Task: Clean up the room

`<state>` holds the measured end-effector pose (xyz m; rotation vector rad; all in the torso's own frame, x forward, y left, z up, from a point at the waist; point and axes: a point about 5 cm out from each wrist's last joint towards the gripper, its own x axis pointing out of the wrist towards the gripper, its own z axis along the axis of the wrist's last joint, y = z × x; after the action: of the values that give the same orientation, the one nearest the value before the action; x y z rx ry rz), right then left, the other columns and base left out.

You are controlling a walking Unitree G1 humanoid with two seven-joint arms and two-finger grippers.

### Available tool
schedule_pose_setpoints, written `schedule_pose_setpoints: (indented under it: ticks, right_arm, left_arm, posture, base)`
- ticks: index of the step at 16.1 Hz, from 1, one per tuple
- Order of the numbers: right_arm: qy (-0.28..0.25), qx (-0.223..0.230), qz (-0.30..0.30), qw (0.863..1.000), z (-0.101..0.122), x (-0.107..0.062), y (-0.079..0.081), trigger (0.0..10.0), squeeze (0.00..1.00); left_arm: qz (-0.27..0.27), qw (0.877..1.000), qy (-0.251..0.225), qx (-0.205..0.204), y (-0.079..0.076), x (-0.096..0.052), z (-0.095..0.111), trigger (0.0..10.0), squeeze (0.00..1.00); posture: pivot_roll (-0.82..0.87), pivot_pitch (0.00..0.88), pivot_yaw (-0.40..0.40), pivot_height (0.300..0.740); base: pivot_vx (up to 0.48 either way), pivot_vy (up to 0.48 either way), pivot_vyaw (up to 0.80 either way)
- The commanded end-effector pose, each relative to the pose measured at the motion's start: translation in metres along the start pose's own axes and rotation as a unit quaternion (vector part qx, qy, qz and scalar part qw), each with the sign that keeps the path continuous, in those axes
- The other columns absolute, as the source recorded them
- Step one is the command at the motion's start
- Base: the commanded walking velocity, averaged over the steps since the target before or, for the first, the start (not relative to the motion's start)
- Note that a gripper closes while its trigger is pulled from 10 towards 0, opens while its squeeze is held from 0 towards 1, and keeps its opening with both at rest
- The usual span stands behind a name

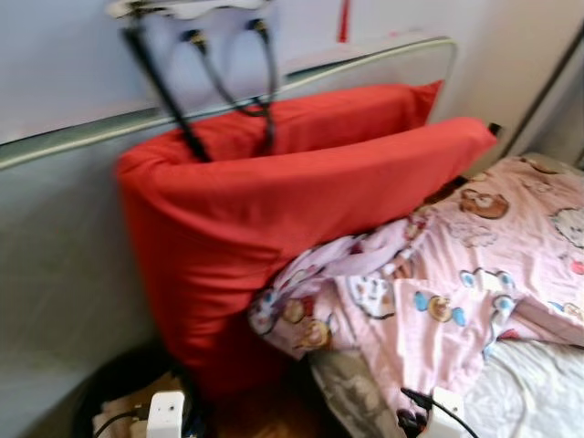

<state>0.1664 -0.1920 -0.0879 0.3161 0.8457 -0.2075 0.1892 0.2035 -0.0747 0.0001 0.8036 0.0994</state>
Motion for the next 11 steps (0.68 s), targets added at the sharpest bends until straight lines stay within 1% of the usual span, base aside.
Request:
schedule_pose_setpoints:
  ticks: [1, 2, 7, 9, 11]
  right_arm:
    - [-0.008, -0.002, 0.01, 1.0, 0.007, 0.003, 0.008, 10.0, 0.0]
    - [-0.009, -0.002, 0.01, 1.0, 0.007, 0.003, 0.008, 10.0, 0.0]
    - [-0.022, 0.0, 0.019, 1.0, 0.013, 0.005, 0.011, 10.0, 0.0]
    - [-0.042, 0.005, 0.025, 0.999, 0.023, 0.007, 0.016, 10.0, 0.0]
    - [-0.063, -0.006, 0.04, 0.997, 0.031, 0.008, 0.023, 10.0, 0.0]
  left_arm:
    - [0.012, 1.0, 0.008, -0.001, 0.009, -0.003, -0.008, 10.0, 0.0]
    - [0.013, 1.0, 0.007, -0.002, 0.009, -0.003, -0.008, 10.0, 0.0]
    - [0.01, 0.999, -0.034, -0.006, 0.008, 0.0, 0.009, 10.0, 0.0]
    - [0.003, 0.997, -0.082, -0.008, 0.008, 0.002, 0.028, 10.0, 0.0]
    - [-0.001, 0.992, -0.124, -0.006, 0.006, 0.004, 0.046, 10.0, 0.0]
  posture:
    - [0.0, 0.0, -0.054, 0.74]
    - [0.0, 0.0, -0.054, 0.74]
    - [0.0, 0.0, -0.058, 0.74]
    - [0.0, 0.0, -0.055, 0.74]
    - [0.01, 0.0, -0.054, 0.74]
  base:
    - [0.368, 0.0, 0.0]
    - [0.356, 0.0, 0.0]
    - [0.0, 0.0, 0.0]
    - [0.0, 0.0, 0.0]
    - [0.0, 0.0, 0.0]
